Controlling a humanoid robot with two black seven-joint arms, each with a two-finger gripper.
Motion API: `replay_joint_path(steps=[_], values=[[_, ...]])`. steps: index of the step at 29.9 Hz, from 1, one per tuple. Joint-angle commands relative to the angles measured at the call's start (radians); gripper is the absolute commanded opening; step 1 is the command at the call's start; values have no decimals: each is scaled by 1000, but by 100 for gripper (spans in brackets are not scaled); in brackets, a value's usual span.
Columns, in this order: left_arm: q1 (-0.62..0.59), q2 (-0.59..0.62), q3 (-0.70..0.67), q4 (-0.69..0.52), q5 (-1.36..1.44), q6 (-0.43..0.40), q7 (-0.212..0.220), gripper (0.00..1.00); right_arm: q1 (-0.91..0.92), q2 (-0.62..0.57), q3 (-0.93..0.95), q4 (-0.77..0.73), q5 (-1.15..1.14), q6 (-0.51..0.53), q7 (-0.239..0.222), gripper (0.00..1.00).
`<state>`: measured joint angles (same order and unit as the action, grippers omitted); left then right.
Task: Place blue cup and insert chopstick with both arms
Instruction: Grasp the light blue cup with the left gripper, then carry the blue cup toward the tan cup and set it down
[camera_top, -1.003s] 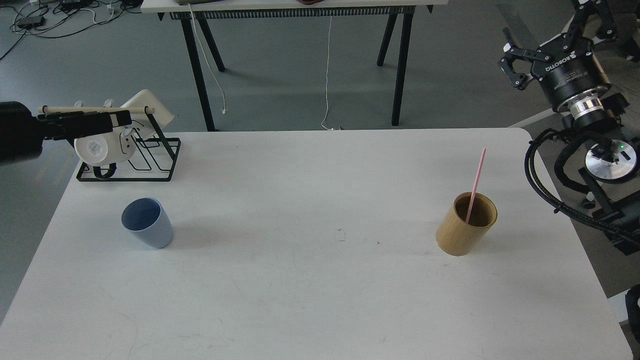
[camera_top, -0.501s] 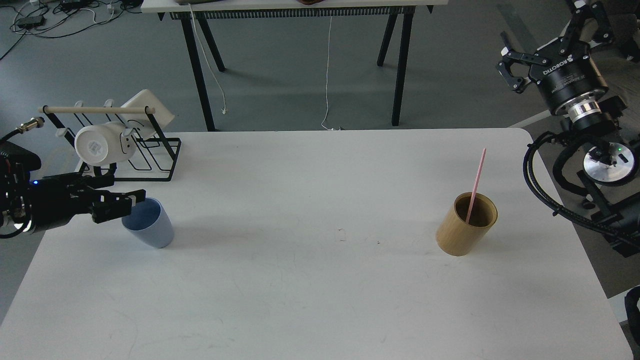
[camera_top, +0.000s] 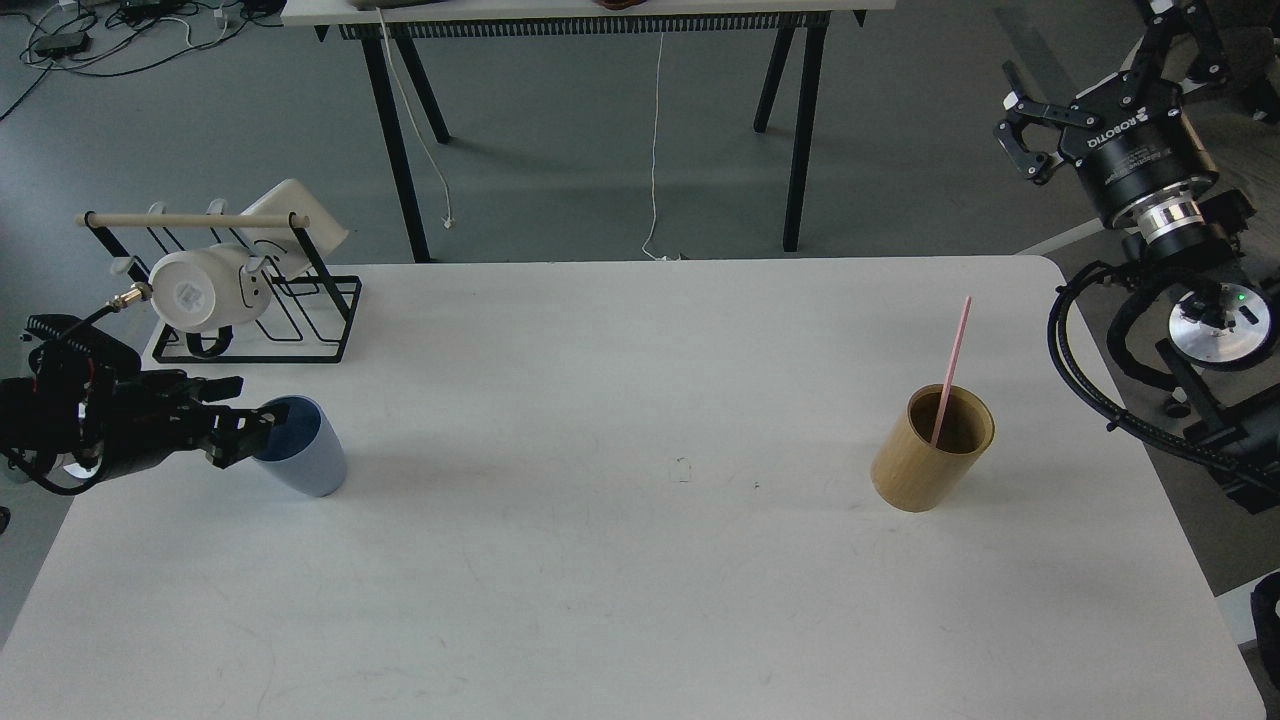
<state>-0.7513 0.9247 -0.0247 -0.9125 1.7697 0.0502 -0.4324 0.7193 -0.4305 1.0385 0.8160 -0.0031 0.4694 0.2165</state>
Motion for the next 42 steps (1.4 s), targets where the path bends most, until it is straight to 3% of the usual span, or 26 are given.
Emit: replay_joint_path(steps=[1, 5, 13, 18, 23, 30, 33, 38, 42], values=[[15, -3, 2, 7, 4, 0, -23, 44, 2, 1, 0, 0, 0, 0, 0, 99], [18, -3, 2, 9, 5, -3, -42, 24, 2, 3, -2, 0, 0, 0, 0, 99], [17, -3, 0, -2, 5, -13, -56, 5, 3, 3, -2, 0, 0, -2, 0, 99], [0, -1, -6, -8, 5, -26, -56, 2, 5, 1, -2, 0, 0, -2, 0, 99], [-123, -1, -12, -57, 4, -117, -56, 2, 11, -1, 0, 0, 0, -2, 0, 99], [-293, 11, -7, -313, 17, -285, -56, 2, 52, -10, -2, 2, -12, -18, -2, 99], [-368, -12, -11, -382, 69, -384, 18, 2, 87, -30, -2, 2, -35, -41, -8, 99], [-456, -237, -9, -388, 155, -516, 38, 2, 143, -30, -9, 2, -60, -104, -17, 99], [-464, -380, -12, -365, 197, -539, 104, 2, 170, -27, -54, -1, -61, -141, -17, 99]])
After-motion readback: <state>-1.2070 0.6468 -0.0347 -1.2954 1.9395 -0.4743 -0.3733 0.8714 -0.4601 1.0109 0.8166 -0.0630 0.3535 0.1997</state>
